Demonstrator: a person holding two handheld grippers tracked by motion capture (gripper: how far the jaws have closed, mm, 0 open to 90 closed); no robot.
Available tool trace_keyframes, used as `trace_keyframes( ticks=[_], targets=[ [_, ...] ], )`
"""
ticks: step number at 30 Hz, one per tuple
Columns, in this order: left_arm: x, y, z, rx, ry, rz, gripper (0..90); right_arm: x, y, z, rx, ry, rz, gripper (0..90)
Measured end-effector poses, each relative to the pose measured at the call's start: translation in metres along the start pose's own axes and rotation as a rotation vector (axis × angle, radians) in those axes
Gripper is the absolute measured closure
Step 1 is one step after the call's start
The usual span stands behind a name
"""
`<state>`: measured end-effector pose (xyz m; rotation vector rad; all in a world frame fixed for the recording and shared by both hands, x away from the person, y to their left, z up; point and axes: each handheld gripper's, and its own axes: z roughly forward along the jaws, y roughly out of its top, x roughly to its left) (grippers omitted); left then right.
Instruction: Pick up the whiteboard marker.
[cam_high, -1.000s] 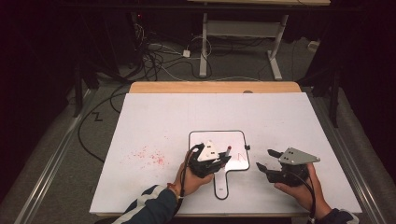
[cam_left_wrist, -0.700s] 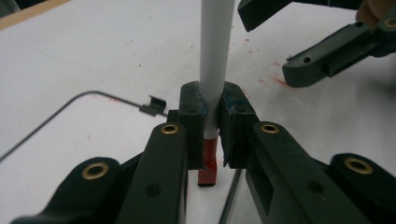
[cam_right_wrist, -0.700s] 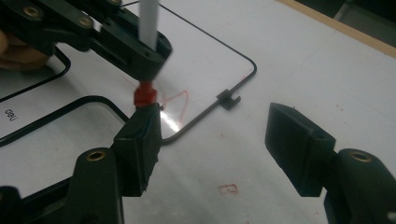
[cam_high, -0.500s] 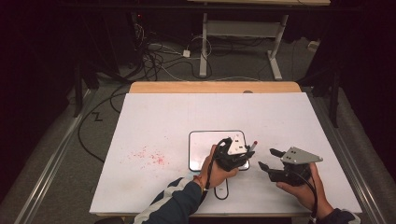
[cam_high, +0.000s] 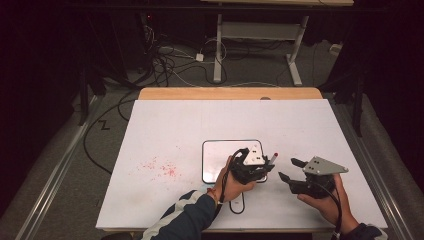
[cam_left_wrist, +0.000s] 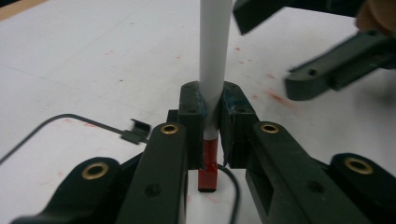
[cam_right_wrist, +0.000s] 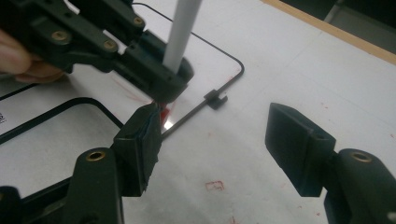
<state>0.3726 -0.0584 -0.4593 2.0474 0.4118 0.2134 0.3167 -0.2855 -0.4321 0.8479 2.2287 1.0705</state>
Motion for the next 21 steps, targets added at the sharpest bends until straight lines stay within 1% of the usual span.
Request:
trace_keyframes(
  ticks=[2,4,6,7,8,10,11,13,14,15,17,18,19,21],
  targets=[
    [0.007,0.001,0.001,-0.002,0.012,0.002,78.8,0.001,0.000,0.001,0.003,0.004,-0.007,36.8],
    [0.015,0.002,0.003,-0.003,0.023,-0.009,78.8,0.002,0.000,0.002,0.005,0.006,-0.012,36.9],
    [0.024,0.003,0.003,-0.003,0.048,-0.018,78.7,0.003,0.000,0.002,0.007,0.008,-0.013,36.8],
    [0.030,0.002,0.003,-0.010,0.045,-0.036,78.8,0.003,-0.001,0.002,0.008,0.009,-0.014,36.8],
    [0.035,0.001,0.003,-0.016,0.054,-0.049,78.8,0.003,-0.001,0.002,0.011,0.010,-0.016,36.8],
    [0.040,-0.001,0.000,-0.020,0.064,-0.065,78.8,0.003,-0.001,0.002,0.011,0.009,-0.019,36.8],
    [0.042,-0.003,-0.003,-0.024,0.049,-0.092,78.8,0.003,-0.001,0.001,0.010,0.009,-0.018,36.8],
    [0.042,-0.004,-0.005,-0.021,0.049,-0.093,78.8,0.002,-0.001,0.001,0.007,0.005,-0.018,36.8],
    [0.039,-0.006,-0.008,-0.020,0.042,-0.080,78.8,0.002,-0.001,0.000,0.007,0.004,-0.016,36.8],
    [0.039,-0.006,-0.008,-0.020,0.042,-0.080,78.8,0.002,-0.001,0.000,0.007,0.004,-0.016,36.8],
    [0.037,-0.009,-0.010,-0.033,0.014,-0.105,78.8,0.002,-0.001,0.000,0.006,0.002,-0.014,36.8],
    [0.034,-0.010,-0.010,-0.038,0.010,-0.104,78.7,0.002,-0.001,0.000,0.007,0.003,-0.015,36.8],
    [0.032,-0.009,-0.008,-0.039,0.004,-0.098,78.8,0.002,-0.001,0.001,0.008,0.003,-0.019,36.8],
    [0.024,-0.005,-0.004,-0.021,-0.009,-0.065,78.8,0.003,0.000,0.002,0.013,0.005,-0.021,36.9]
  ],
)
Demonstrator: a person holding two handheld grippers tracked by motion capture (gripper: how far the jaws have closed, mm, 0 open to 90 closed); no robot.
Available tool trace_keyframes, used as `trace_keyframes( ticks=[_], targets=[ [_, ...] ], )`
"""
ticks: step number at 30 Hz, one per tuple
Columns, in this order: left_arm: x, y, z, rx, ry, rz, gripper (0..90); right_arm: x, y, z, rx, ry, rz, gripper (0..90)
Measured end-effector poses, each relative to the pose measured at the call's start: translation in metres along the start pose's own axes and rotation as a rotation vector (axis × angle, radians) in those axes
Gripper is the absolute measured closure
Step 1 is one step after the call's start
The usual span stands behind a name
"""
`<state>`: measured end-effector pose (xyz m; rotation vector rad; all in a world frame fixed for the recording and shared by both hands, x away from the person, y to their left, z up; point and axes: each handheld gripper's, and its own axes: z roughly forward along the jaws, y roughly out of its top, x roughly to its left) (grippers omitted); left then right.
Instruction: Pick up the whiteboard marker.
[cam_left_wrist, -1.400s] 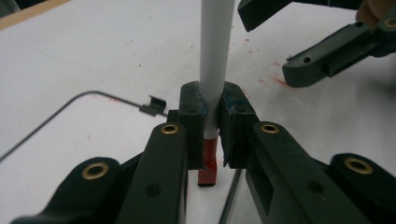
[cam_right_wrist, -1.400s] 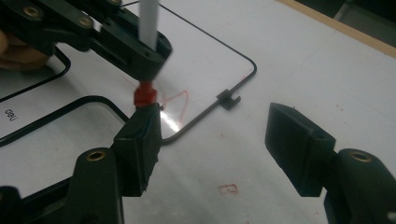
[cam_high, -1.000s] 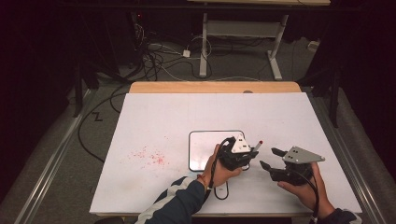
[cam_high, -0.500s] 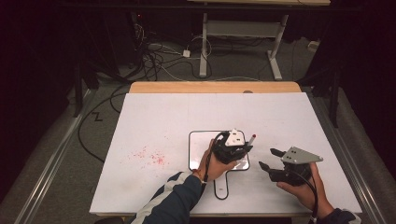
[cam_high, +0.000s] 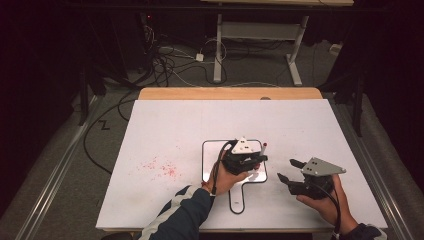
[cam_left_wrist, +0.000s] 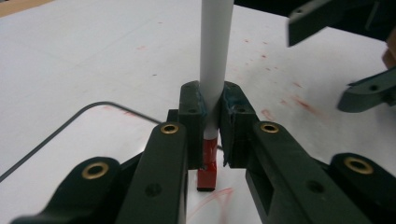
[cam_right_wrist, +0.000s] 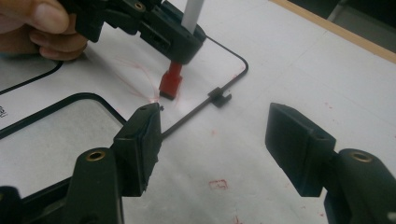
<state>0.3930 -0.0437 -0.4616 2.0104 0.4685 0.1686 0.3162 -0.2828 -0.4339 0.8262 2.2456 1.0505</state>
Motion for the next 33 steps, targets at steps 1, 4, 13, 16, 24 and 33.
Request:
trace_keyframes(
  ticks=[1,4,13,16,24,33],
  targets=[
    [-0.004,0.002,0.002,0.008,-0.010,0.016,78.8,0.001,0.001,0.000,-0.001,0.000,0.000,36.8],
    [-0.012,0.005,0.006,0.022,-0.013,0.051,78.8,0.001,0.001,0.000,-0.005,0.003,-0.004,36.8],
    [0.011,0.011,0.013,0.018,0.060,0.016,78.8,0.001,0.000,0.001,-0.002,0.004,-0.005,36.8],
    [0.011,0.010,0.010,0.025,0.038,0.012,78.8,0.001,0.000,0.000,0.001,0.006,-0.008,36.8],
    [-0.010,0.003,0.004,0.029,-0.042,0.053,78.8,0.001,0.000,0.001,0.005,0.005,-0.006,36.8],
    [0.005,-0.002,-0.010,0.029,-0.009,0.022,78.8,0.003,-0.001,0.002,0.012,0.008,-0.011,36.7]
  ],
)
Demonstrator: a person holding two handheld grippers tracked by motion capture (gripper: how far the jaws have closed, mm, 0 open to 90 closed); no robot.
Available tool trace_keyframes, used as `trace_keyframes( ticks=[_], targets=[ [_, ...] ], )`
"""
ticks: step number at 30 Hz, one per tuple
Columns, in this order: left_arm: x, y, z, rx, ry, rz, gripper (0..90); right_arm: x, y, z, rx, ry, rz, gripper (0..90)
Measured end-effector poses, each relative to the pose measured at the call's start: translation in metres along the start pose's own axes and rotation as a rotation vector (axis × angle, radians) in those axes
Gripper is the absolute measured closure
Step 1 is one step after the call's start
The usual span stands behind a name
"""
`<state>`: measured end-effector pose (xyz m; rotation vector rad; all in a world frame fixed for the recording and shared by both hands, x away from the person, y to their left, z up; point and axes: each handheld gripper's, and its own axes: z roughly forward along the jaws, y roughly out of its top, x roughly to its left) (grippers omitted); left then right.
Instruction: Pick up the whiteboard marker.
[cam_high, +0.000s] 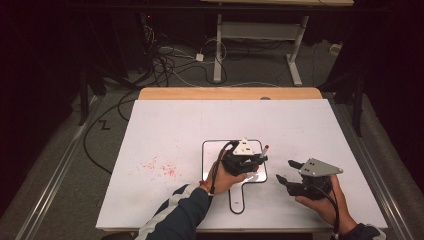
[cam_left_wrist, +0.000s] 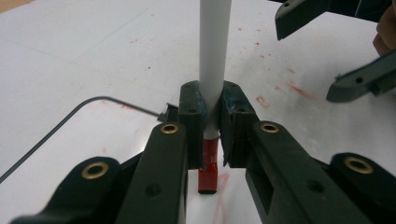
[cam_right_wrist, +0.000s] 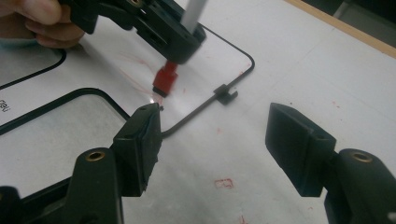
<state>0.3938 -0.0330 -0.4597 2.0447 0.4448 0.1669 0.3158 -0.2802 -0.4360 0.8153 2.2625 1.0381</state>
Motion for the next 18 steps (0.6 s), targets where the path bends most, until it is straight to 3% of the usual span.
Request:
trace_keyframes(
  ticks=[8,18],
  targets=[
    [-0.004,-0.019,-0.031,0.003,0.020,0.035,78.8,-0.001,0.000,-0.001,-0.003,-0.006,0.006,36.7],
    [0.012,-0.047,-0.075,-0.008,0.054,-0.002,78.8,0.001,0.001,0.000,0.003,-0.006,-0.006,36.7]
  ],
)
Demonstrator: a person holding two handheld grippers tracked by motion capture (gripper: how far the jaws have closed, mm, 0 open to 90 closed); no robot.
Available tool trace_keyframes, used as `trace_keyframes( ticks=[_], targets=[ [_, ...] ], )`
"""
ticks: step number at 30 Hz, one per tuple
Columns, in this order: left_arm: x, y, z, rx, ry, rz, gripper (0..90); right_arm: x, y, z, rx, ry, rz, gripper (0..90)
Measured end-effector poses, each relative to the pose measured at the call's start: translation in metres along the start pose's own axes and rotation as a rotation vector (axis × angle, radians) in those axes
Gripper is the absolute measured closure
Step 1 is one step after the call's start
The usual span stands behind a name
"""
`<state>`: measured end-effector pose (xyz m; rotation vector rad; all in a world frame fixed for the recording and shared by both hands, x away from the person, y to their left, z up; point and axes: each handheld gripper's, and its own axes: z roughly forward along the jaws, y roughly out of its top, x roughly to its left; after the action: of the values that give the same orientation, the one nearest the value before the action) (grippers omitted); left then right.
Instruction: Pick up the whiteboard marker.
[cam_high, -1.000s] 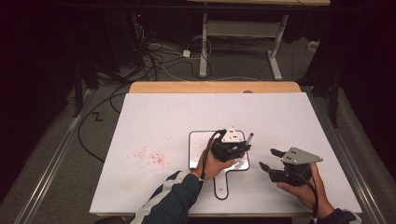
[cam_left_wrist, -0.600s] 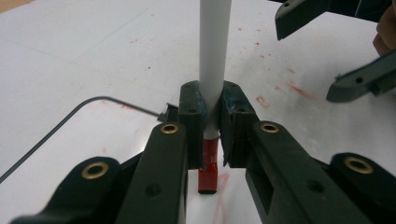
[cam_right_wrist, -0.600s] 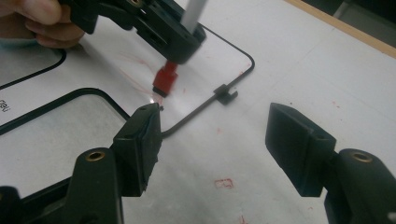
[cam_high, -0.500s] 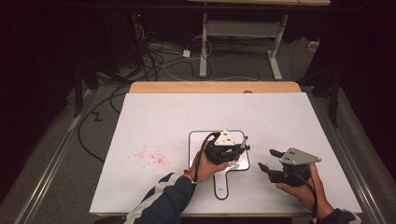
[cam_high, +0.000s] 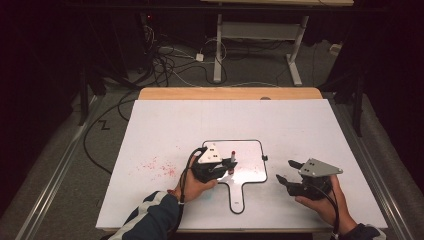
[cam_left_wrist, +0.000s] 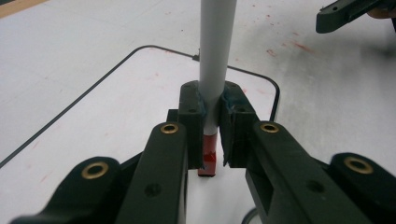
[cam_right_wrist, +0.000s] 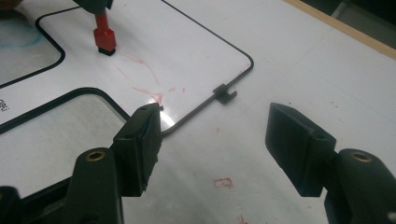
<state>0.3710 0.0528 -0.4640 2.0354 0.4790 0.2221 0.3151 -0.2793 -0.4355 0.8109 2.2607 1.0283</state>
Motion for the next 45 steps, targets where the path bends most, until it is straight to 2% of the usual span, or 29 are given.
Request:
trace_keyframes(
  ticks=[2,4,8,16,18,23,26,29,36,38,39,40,45],
  targets=[
    [0.002,-0.002,-0.003,0.000,0.006,-0.005,78.8,0.000,0.000,0.000,0.000,0.000,0.002,36.7],
    [0.003,-0.002,-0.001,-0.015,0.002,-0.027,78.8,0.000,0.001,0.000,-0.001,0.000,0.000,36.7],
    [-0.002,0.006,0.014,-0.019,-0.015,-0.033,78.8,0.001,0.001,0.001,0.000,0.005,-0.003,36.7],
    [-0.028,0.041,0.067,0.009,-0.061,0.045,78.8,0.001,0.002,0.002,-0.002,0.007,-0.009,36.7],
    [-0.031,0.048,0.078,0.011,-0.091,0.050,78.8,0.000,0.001,0.000,-0.003,0.008,-0.009,36.7],
    [-0.038,0.057,0.094,0.010,-0.096,0.076,78.8,-0.003,-0.001,-0.003,-0.010,-0.003,-0.003,36.8],
    [-0.035,0.056,0.091,0.013,-0.083,0.076,78.8,-0.004,-0.001,-0.004,-0.014,-0.005,-0.001,36.8],
    [-0.027,0.052,0.086,0.008,-0.074,0.044,78.8,-0.003,-0.001,-0.005,-0.011,-0.007,-0.001,36.8],
    [-0.023,0.040,0.066,0.008,-0.072,0.045,78.8,-0.002,0.000,-0.003,-0.008,-0.008,-0.005,36.8],
    [-0.021,0.038,0.061,0.011,-0.057,0.056,78.8,-0.001,0.000,-0.003,-0.004,-0.007,-0.006,36.8],
    [-0.014,0.034,0.055,0.007,-0.048,0.046,78.8,-0.001,0.000,-0.003,-0.004,-0.006,-0.008,36.8],
    [-0.014,0.034,0.055,0.007,-0.048,0.046,78.8,-0.001,0.000,-0.003,-0.004,-0.006,-0.008,36.8],
    [0.001,0.025,0.039,0.009,0.013,0.029,78.8,0.000,0.001,-0.003,-0.006,-0.010,-0.012,36.8]
  ],
)
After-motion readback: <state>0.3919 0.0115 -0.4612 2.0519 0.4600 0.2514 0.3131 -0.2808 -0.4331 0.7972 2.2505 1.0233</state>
